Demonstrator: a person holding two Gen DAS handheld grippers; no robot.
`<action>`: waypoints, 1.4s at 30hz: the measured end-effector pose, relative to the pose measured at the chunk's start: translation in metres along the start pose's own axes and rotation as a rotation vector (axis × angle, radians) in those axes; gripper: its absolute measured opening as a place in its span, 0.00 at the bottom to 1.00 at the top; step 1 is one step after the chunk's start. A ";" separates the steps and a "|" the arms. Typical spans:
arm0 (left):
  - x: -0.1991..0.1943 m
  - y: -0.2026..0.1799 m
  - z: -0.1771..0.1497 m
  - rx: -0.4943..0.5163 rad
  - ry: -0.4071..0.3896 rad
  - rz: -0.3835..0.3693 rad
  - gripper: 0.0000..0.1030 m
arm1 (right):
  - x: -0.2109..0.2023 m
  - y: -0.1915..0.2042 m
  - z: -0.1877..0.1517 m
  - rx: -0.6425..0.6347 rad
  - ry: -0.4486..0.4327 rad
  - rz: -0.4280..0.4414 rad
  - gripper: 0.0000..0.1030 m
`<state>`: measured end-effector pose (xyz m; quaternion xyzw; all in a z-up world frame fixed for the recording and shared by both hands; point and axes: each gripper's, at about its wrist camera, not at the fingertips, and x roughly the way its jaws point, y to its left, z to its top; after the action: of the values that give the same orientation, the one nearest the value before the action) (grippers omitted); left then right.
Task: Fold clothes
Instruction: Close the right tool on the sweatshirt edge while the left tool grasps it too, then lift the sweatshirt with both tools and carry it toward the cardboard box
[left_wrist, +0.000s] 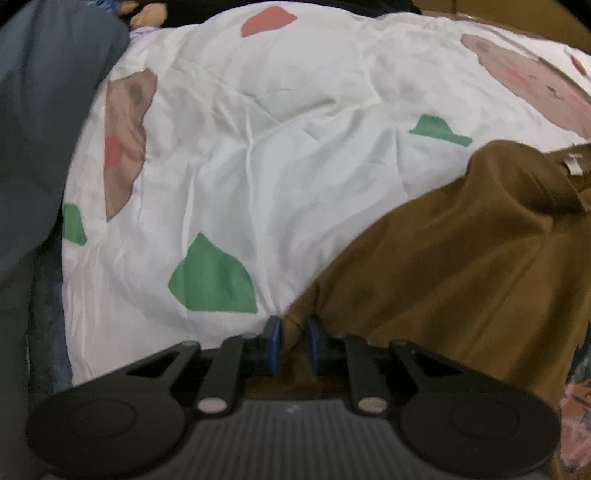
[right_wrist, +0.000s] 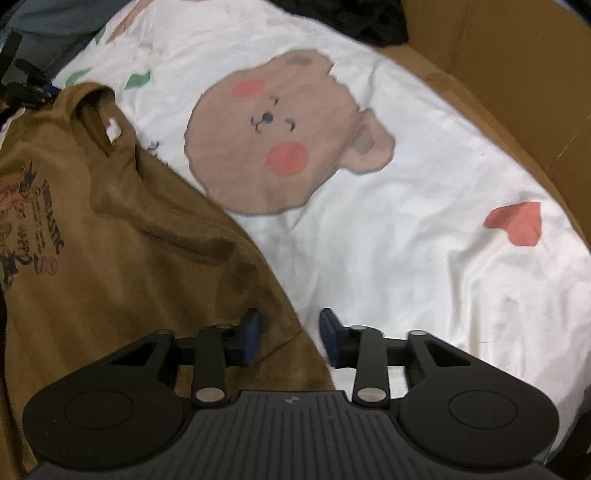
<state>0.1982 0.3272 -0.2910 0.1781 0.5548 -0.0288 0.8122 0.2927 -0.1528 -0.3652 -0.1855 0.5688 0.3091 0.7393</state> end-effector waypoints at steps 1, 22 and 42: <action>-0.001 -0.001 -0.002 0.008 0.001 0.000 0.16 | 0.002 0.002 -0.001 -0.001 0.004 -0.007 0.17; -0.021 0.000 -0.013 0.073 0.007 -0.109 0.20 | -0.028 -0.022 -0.016 -0.009 0.043 -0.076 0.05; 0.001 0.016 0.018 0.024 0.021 -0.247 0.23 | -0.020 -0.019 -0.026 -0.006 0.064 -0.064 0.05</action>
<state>0.2186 0.3369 -0.2821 0.1184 0.5807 -0.1336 0.7943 0.2836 -0.1883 -0.3551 -0.2155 0.5849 0.2812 0.7296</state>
